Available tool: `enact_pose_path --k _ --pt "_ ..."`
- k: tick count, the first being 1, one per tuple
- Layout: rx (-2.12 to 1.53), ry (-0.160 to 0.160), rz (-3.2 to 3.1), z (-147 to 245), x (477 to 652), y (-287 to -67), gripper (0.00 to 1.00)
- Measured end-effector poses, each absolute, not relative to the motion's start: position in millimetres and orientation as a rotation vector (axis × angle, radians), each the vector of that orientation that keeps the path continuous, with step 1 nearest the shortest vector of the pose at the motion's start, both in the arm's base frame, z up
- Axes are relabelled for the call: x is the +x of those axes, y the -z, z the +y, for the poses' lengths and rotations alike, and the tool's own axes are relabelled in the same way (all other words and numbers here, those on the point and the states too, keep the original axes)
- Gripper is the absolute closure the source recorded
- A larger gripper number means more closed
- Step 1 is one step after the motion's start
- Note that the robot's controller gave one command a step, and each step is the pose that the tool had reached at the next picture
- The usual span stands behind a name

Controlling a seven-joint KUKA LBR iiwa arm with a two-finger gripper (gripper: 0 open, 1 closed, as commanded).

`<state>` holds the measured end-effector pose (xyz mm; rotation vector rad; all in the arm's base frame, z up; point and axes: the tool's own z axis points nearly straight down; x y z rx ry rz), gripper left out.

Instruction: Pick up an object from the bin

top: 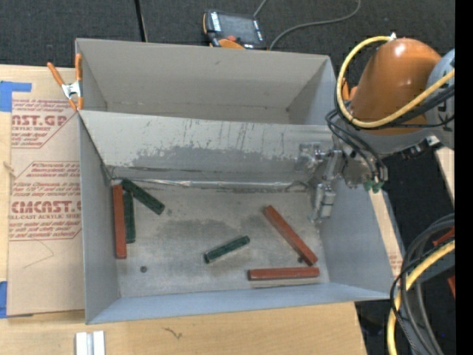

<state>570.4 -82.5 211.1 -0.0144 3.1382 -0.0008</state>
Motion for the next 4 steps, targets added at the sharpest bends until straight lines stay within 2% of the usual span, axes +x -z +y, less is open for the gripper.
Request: enact_pose_path --k 1,2,3,4 --pt "0.076 -0.004 3.148 -73 542.5 -87 0.00" --pt "0.220 0.000 3.132 -116 571.3 -69 0.00" --pt "0.218 -0.005 3.132 -113 571.8 -70 1.00" --pt "0.218 -0.001 3.122 -99 593.8 -248 1.00"
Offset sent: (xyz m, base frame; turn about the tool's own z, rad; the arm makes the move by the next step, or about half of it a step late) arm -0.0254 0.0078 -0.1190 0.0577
